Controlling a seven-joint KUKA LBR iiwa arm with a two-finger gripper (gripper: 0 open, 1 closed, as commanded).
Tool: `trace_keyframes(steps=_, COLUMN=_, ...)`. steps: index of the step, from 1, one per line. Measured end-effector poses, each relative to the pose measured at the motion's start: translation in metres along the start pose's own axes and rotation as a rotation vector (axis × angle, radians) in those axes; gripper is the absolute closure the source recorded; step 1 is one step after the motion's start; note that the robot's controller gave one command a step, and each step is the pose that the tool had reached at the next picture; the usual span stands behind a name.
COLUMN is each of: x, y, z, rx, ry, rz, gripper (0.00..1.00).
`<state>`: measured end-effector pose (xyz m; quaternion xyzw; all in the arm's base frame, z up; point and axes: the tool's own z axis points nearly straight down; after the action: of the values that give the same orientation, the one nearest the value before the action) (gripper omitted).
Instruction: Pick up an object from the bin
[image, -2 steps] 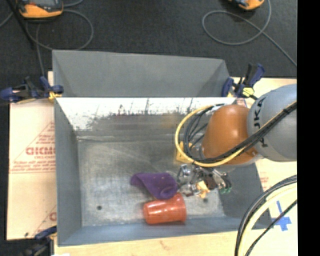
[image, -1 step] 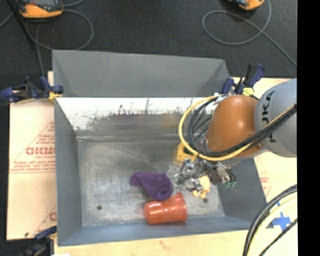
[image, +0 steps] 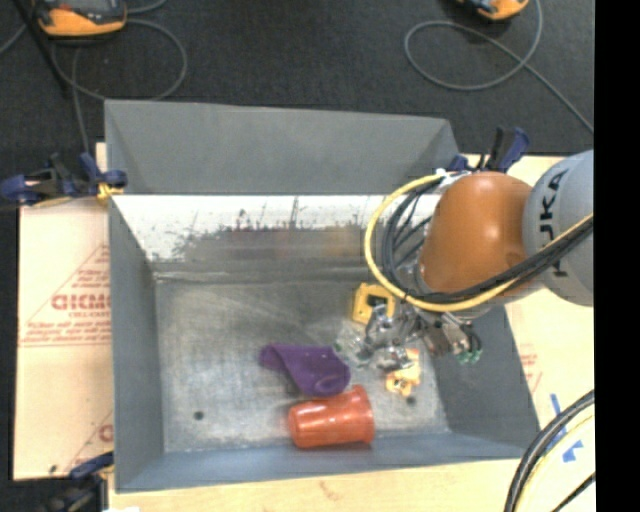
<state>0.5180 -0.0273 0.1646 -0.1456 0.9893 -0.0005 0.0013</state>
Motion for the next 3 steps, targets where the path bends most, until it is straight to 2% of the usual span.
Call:
trace_keyframes(steps=1, x=-0.003, y=0.002, z=-0.011, rx=-0.001, ry=0.0, rz=0.001, gripper=0.0)
trace_keyframes(steps=2, x=-0.003, y=0.003, z=-0.005, rx=-0.002, ry=0.0, rz=0.008, gripper=0.0)
trace_keyframes(steps=3, x=-0.051, y=0.018, z=0.013, rx=0.001, ry=-0.002, rz=-0.177, gripper=0.0)
